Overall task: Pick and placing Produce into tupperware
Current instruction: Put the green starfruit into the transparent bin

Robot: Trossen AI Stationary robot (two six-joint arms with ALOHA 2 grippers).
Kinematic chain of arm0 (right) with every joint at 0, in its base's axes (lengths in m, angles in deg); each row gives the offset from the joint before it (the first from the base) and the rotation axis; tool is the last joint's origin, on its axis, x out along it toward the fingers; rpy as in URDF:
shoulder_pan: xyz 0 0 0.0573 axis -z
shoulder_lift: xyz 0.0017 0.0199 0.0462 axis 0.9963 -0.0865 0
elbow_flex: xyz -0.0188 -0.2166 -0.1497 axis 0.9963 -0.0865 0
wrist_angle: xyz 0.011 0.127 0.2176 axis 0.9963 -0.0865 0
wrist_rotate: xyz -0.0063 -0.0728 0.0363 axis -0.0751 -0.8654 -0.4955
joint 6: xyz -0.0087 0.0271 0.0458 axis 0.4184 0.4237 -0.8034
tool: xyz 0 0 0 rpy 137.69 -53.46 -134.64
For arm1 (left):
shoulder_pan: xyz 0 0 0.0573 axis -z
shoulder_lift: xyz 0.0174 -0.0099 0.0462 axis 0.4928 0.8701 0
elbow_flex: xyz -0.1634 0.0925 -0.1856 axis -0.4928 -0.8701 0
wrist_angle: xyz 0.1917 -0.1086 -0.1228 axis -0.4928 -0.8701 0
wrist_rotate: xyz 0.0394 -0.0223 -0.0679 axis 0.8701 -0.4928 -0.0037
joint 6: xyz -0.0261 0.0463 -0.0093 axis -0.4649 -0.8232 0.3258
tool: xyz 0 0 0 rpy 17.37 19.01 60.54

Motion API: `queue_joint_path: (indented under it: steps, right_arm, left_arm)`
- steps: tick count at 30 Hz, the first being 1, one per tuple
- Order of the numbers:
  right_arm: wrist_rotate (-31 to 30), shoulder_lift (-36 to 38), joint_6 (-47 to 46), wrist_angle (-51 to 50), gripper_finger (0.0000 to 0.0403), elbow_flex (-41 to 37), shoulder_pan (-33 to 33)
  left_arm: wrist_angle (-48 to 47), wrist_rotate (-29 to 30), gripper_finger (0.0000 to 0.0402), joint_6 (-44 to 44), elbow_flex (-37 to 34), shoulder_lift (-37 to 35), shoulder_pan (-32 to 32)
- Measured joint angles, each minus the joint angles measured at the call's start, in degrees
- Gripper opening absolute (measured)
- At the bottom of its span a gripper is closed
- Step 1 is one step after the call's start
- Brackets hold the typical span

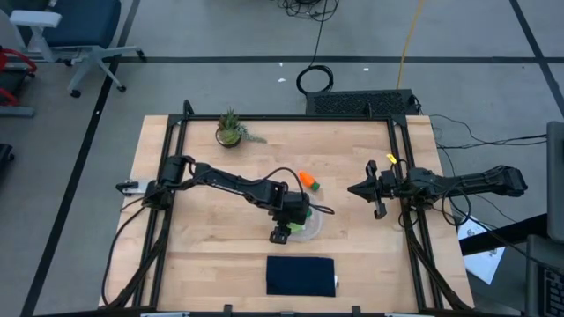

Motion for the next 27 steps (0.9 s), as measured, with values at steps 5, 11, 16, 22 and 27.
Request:
queue_joint_path:
  steps: [5, 11, 16, 22, 27]
  right_arm:
    - [0.0, 0.0, 0.0, 0.0, 0.0, 0.0, 0.0]
    - [0.0, -0.2, 0.0, -0.6, 0.0, 0.0, 0.0]
    - [0.0, -0.1, 0.4, -0.9, 0.0, 0.0, 0.0]
    - [0.0, -0.1, 0.4, -0.9, 0.0, 0.0, 0.0]
    - [0.0, -0.1, 0.4, -0.9, 0.0, 0.0, 0.0]
  left_arm:
    - [1.7, 0.0, 0.0246, 0.0, 0.0, 1.8, -0.1]
    - [2.4, -0.2, 0.0246, 0.0, 0.2, 3.0, -0.1]
    - [2.5, -0.2, 0.0246, 0.4, 0.2, 3.0, -0.1]
    - [2.5, -0.5, 0.0246, 0.5, 0.1, 3.1, -0.1]
    - [2.5, -0.5, 0.0247, 0.6, 0.1, 3.1, -0.1]
